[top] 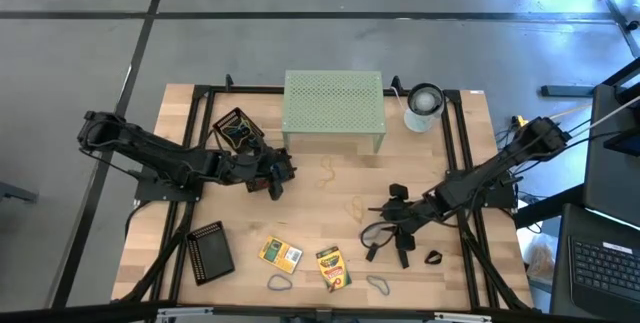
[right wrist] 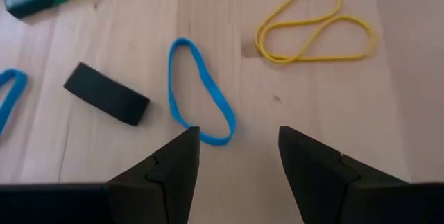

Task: Pick & Place Office Desk Supplies
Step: Put the blue rubber band into the top black bin, then put the yellow rubber band into the top black bin

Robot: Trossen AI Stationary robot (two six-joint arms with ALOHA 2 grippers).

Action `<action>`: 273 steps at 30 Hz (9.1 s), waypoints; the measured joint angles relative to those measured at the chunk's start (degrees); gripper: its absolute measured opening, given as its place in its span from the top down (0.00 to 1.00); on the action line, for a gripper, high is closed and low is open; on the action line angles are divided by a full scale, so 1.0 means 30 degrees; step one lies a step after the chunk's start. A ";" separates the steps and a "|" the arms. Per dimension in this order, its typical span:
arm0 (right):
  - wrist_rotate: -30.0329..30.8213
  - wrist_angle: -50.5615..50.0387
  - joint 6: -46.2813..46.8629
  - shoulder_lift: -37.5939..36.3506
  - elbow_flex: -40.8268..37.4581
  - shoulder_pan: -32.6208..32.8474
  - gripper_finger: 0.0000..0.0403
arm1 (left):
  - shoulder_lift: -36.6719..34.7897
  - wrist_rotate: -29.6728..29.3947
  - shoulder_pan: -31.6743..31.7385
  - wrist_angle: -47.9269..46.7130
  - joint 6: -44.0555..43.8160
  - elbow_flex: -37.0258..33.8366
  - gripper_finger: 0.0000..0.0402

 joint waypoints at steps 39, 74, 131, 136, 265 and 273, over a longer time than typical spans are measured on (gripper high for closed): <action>0.3721 0.2913 -0.6731 0.3169 0.4327 -0.0116 0.98 | 0.0000 0.0000 0.0000 -0.0014 -0.0088 0.0000 0.55; 0.4681 0.4543 -1.1871 0.3123 0.9857 -0.3755 0.99 | 0.0412 0.2829 -0.2514 0.6748 0.5884 -0.0007 0.42; 0.2993 0.6048 -1.2352 0.3039 0.9865 -0.4250 0.71 | 0.3453 0.4279 -0.2441 1.5529 0.8212 0.0015 0.99; 0.2988 0.4010 -1.1296 0.2321 0.9872 -0.4226 0.50 | 0.3200 0.0519 -0.2441 1.2776 0.6496 0.0015 0.99; -0.0982 0.5870 -0.4567 0.6569 0.1763 -0.4262 0.44 | -0.3920 0.2477 0.2106 -0.5107 -0.3287 0.0015 0.64; -0.0590 0.5870 -0.5029 0.6590 0.1748 -0.4284 0.63 | -0.3920 0.2477 0.2106 -0.5099 -0.3294 0.0015 0.64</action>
